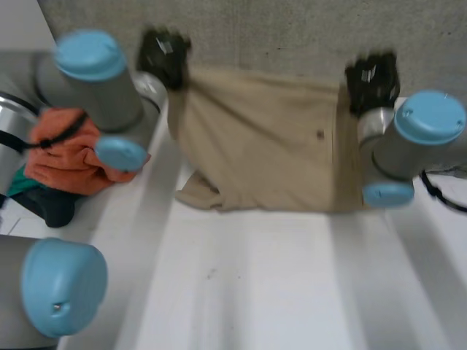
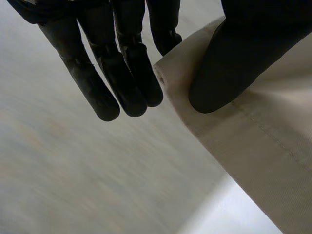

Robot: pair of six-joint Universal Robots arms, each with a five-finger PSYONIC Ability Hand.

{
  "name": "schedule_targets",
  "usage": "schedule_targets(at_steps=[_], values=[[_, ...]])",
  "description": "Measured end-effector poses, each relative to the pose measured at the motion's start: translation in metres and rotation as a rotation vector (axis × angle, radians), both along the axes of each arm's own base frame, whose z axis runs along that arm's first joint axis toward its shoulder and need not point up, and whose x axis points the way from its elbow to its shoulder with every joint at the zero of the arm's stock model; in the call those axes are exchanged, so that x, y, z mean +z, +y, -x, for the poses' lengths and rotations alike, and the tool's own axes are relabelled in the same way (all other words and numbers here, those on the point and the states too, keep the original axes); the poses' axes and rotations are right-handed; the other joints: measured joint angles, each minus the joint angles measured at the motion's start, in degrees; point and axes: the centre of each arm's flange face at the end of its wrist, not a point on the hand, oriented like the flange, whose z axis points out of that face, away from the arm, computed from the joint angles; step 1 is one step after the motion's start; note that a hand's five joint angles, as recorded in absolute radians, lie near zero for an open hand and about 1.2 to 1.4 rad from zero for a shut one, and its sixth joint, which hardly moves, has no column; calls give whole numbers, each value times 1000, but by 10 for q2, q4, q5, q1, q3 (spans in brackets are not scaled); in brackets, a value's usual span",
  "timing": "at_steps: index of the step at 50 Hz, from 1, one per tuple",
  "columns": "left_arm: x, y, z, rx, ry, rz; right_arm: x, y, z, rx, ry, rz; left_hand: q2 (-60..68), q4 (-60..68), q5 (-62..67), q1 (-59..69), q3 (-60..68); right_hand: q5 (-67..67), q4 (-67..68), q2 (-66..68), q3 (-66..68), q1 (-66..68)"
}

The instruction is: Fold the laundry.

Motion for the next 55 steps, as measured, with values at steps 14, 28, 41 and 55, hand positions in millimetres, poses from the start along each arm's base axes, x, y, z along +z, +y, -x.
schedule_targets(at_steps=[14,28,41,55], values=[[182,36,-62,-20,390,394,174,36,-30,123,-357,490,1,2,0,0,1,0,0,2,1,4],[39,22,-58,10,197,-111,49,34,-54,227,-160,80,1,2,0,0,1,0,0,3,1,4],[-103,88,-82,-27,-170,-604,-84,84,-18,202,123,-455,1,2,0,0,1,0,0,8,1,4],[-80,223,-126,-247,-620,-888,-43,194,55,224,501,-807,1,2,0,0,1,0,0,8,1,4]])
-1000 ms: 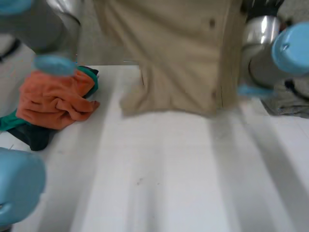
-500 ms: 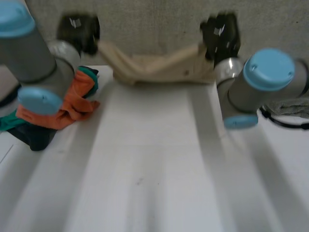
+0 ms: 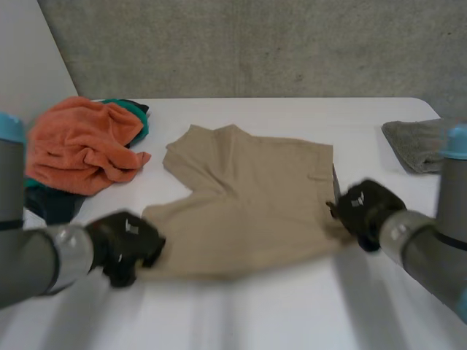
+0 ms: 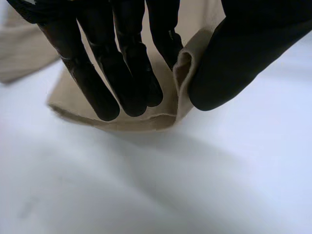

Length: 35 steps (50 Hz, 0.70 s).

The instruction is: Fold the laundry.

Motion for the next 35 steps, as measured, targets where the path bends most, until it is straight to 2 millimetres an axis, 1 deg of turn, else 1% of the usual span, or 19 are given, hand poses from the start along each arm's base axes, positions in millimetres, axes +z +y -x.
schedule_targets(at_steps=[1,4,7,9,11,12,13,15,16,17,18,20,26,27,30,31,33,35], values=[[4,16,-3,-46,-28,-38,2,13,6,39,46,-31,0,0,0,0,0,0,0,0,0,0],[13,41,-6,-128,-49,-85,4,34,16,125,112,-72,0,0,0,0,0,0,0,0,0,0],[19,50,-6,-174,-41,-83,4,41,19,176,134,-82,0,0,0,0,0,0,0,0,0,0],[22,47,-4,-190,-26,-52,2,40,19,189,131,-78,0,0,0,0,0,0,0,0,0,0],[24,34,1,-182,-9,10,0,31,17,173,106,-60,0,0,0,0,0,0,0,0,0,0],[24,24,3,-170,-1,46,-1,26,16,163,95,-51,0,0,0,0,0,0,0,0,0,0],[25,14,6,-156,7,83,-2,17,14,140,73,-34,0,0,0,0,0,0,0,0,0,0],[27,0,9,-133,19,130,-3,8,11,116,50,-15,0,0,0,0,0,0,0,0,0,0],[28,-15,14,-107,35,178,-3,-4,8,84,21,11,0,0,0,0,0,0,0,0,0,0],[29,-20,15,-99,40,192,-3,-8,7,76,12,19,0,0,0,0,0,0,0,0,0,0],[31,-41,22,-65,66,251,-4,-23,2,35,-25,53,0,0,0,0,0,0,0,0,0,0],[35,-68,32,-22,105,323,-4,-41,-5,-15,-72,96,0,0,0,0,0,1,0,0,0,0],[39,-133,60,60,208,472,-5,-86,-26,-122,-200,210,0,0,0,0,0,2,0,0,0,0],[38,-149,68,77,229,504,-7,-97,-32,-141,-230,242,0,0,0,0,0,3,0,0,0,0],[32,-170,78,102,247,537,-9,-112,-42,-160,-266,290,0,0,0,0,0,4,0,0,0,0],[28,-181,83,116,251,551,-11,-120,-47,-168,-283,318,0,0,0,0,0,3,0,0,0,0],[21,-192,89,130,253,565,-14,-128,-53,-173,-298,345,0,0,0,0,0,4,0,0,0,0],[10,-205,96,150,254,586,-21,-141,-63,-176,-322,396,0,0,0,0,0,4,0,0,0,0]])
